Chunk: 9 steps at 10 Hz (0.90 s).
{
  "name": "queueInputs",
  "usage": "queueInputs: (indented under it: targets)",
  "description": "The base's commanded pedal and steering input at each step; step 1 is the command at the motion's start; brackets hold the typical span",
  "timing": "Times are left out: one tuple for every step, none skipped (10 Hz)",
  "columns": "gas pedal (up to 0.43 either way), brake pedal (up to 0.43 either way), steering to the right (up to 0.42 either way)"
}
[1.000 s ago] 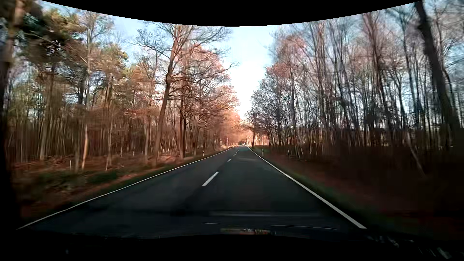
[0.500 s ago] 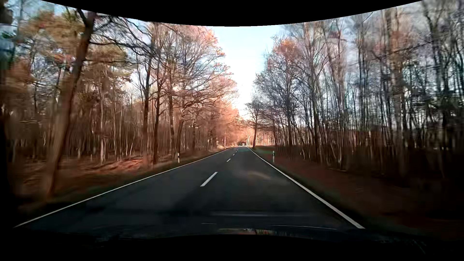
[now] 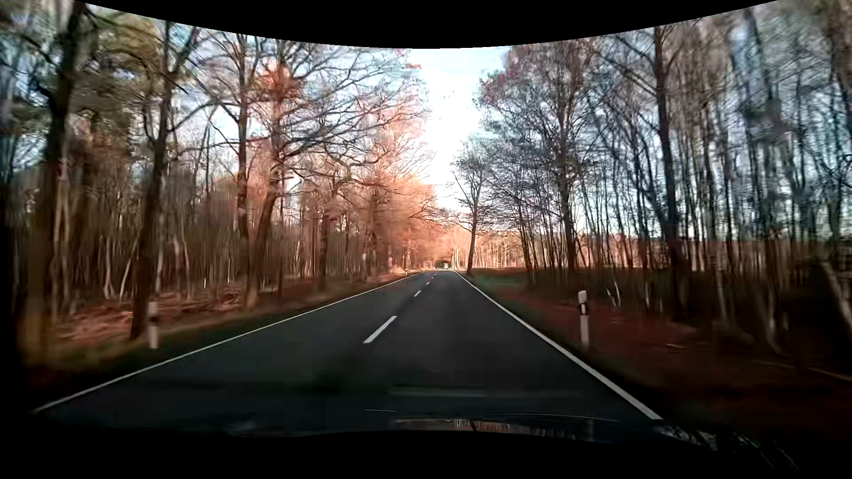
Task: Follow the waypoints while adhering to traffic rules and regulations
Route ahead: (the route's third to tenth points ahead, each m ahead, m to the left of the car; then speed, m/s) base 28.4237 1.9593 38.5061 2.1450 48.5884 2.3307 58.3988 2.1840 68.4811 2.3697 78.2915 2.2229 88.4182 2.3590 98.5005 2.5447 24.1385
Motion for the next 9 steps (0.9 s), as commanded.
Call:
queueInputs:
  targets:
    - [0.177, 0.000, -0.001]
    - [0.177, 0.000, -0.002]
    - [0.177, 0.000, -0.002]
    - [0.177, 0.000, -0.002]
    - [0.177, 0.000, -0.002]
    - [0.177, 0.000, -0.002]
    - [0.177, 0.000, -0.001]
    - [0.177, 0.000, -0.001]
    - [0.177, 0.000, -0.001]
